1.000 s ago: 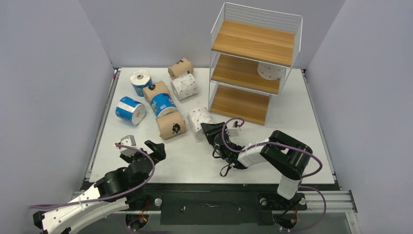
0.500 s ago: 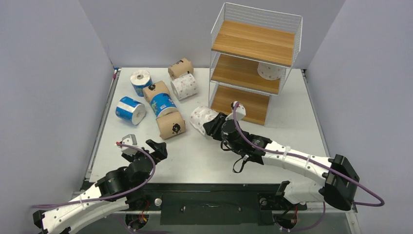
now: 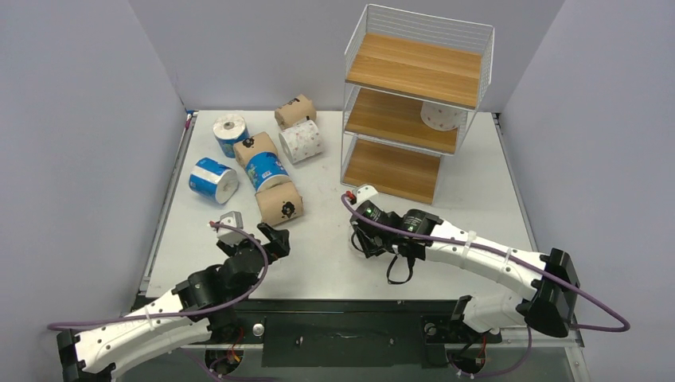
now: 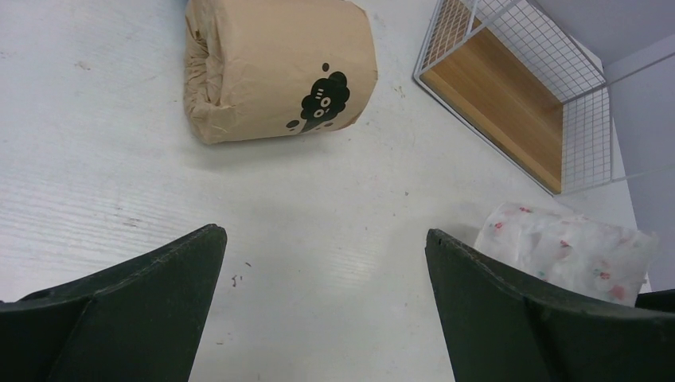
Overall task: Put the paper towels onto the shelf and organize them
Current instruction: Adjust the paper towel at the center of the board.
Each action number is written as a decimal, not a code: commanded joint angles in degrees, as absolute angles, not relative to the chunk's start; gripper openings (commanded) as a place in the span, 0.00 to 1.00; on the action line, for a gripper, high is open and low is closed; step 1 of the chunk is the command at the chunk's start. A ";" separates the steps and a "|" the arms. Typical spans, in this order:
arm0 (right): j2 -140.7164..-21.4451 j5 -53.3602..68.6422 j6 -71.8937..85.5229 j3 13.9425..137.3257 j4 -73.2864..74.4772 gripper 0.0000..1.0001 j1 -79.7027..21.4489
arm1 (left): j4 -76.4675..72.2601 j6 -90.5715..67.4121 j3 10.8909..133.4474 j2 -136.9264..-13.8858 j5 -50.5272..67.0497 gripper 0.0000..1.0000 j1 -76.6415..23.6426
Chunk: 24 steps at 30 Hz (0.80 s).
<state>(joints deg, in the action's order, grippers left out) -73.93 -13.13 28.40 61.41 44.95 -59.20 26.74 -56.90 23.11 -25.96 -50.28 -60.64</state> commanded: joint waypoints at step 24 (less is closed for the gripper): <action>-71.73 -11.45 24.01 66.80 50.64 0.75 -62.07 | 13.50 -51.80 24.97 -36.14 -43.42 0.97 -60.17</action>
<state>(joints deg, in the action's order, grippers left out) -77.52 -11.94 22.11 62.59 50.13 -61.89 16.32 -53.65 23.11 -35.66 -44.03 -60.62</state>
